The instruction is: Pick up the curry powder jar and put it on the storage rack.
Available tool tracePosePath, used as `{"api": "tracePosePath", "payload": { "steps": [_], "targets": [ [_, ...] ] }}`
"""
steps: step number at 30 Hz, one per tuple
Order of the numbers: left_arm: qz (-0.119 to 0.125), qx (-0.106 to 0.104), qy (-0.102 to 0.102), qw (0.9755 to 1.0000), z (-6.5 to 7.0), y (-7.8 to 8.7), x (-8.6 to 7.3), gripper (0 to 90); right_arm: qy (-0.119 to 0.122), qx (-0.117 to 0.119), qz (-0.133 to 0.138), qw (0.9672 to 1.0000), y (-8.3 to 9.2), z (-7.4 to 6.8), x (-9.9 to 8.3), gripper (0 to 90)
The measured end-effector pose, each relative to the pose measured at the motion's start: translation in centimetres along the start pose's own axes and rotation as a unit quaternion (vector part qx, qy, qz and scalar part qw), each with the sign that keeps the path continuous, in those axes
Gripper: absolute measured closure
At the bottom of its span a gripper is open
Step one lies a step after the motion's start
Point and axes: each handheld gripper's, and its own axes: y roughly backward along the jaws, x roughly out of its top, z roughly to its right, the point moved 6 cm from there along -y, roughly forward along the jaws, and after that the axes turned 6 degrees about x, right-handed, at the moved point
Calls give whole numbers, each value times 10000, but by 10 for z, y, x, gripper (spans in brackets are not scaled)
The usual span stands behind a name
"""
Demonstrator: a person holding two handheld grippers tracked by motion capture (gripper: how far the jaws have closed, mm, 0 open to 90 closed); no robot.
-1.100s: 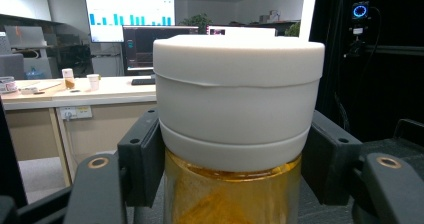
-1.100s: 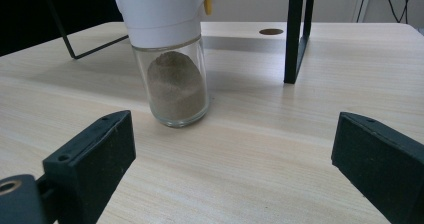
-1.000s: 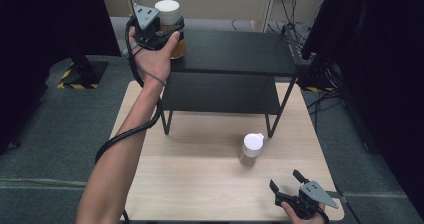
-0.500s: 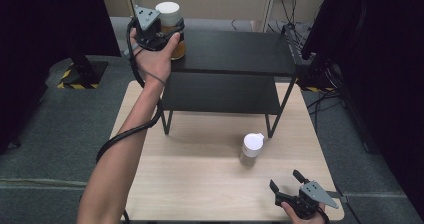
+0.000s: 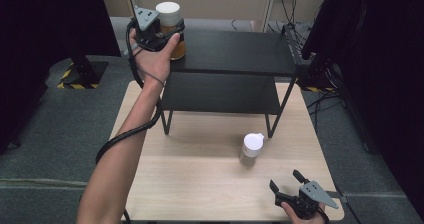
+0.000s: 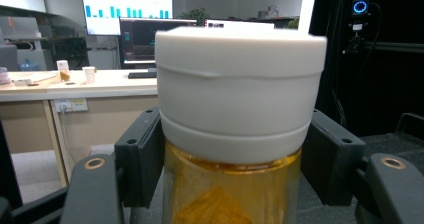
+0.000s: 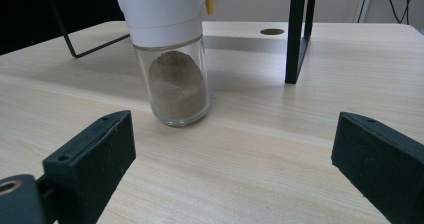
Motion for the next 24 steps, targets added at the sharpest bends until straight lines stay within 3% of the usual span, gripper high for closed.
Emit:
{"api": "tracePosePath", "payload": {
  "steps": [4, 10, 17, 24],
  "targets": [
    [1, 26, 31, 10000, -1, -1, -2, 291, 12, -6, 1, 10000, 0, 0, 0, 41],
    [44, 81, 160, 9998, -2, 0, -5, 146, 10, -3, -1, 10000, 0, 0, 0, 41],
    [131, 10, 109, 9999, -3, 11, -4, 130, 16, -11, 1, 10000, 0, 0, 0, 41],
    [161, -56, -90, 9998, -5, 28, -6, 125, 26, -16, 0, 10000, 0, -1, 0, 41]
  ]
}}
